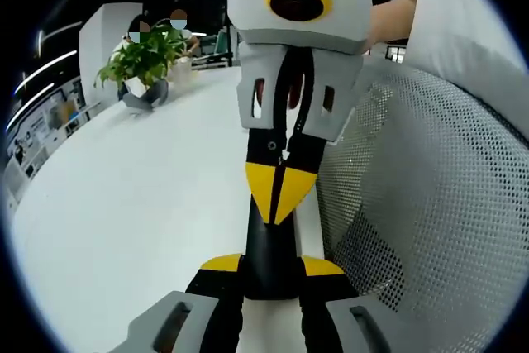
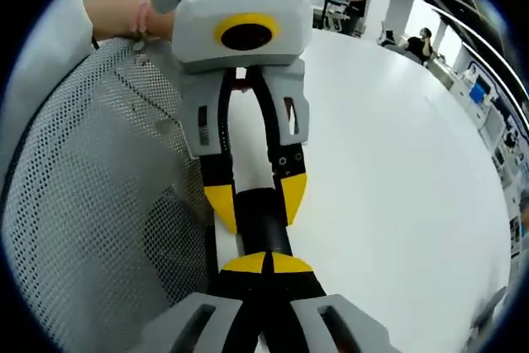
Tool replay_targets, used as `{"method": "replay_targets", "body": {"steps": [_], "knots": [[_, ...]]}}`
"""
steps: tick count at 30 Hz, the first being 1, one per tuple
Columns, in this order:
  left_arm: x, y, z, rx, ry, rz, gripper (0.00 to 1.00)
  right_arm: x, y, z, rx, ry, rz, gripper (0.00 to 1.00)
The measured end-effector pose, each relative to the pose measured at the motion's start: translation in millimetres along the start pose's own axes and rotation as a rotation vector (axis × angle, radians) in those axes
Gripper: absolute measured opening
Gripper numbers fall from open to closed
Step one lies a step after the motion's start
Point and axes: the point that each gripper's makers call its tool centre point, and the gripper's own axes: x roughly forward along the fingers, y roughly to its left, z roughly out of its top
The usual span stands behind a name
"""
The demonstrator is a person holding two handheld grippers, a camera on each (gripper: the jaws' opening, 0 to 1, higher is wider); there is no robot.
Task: Press the specified remote control buttons in sequence, fully releasing each button before pressing the next.
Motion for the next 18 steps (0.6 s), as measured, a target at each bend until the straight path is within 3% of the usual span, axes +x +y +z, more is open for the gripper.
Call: {"method": "replay_targets", "body": {"steps": [9,15,18], "knots": [[-0.1,0.3,-0.2,0.000,0.001,-0.001,0.24,1.4,-0.8,0.1,-0.013,0.027,0.005,0.00],[-0.1,0.9,-0.4,-0.002,-0.001,0.000,0.24,-1.9,-0.9,-0.3,0.038,-0.066,0.054,0.00],[-0.1,0.9,-0.3,0.001,-0.001,0.001,0.24,-4.9,1.9,-3.5,0.043,-0.079,0.063,0.00]]}}
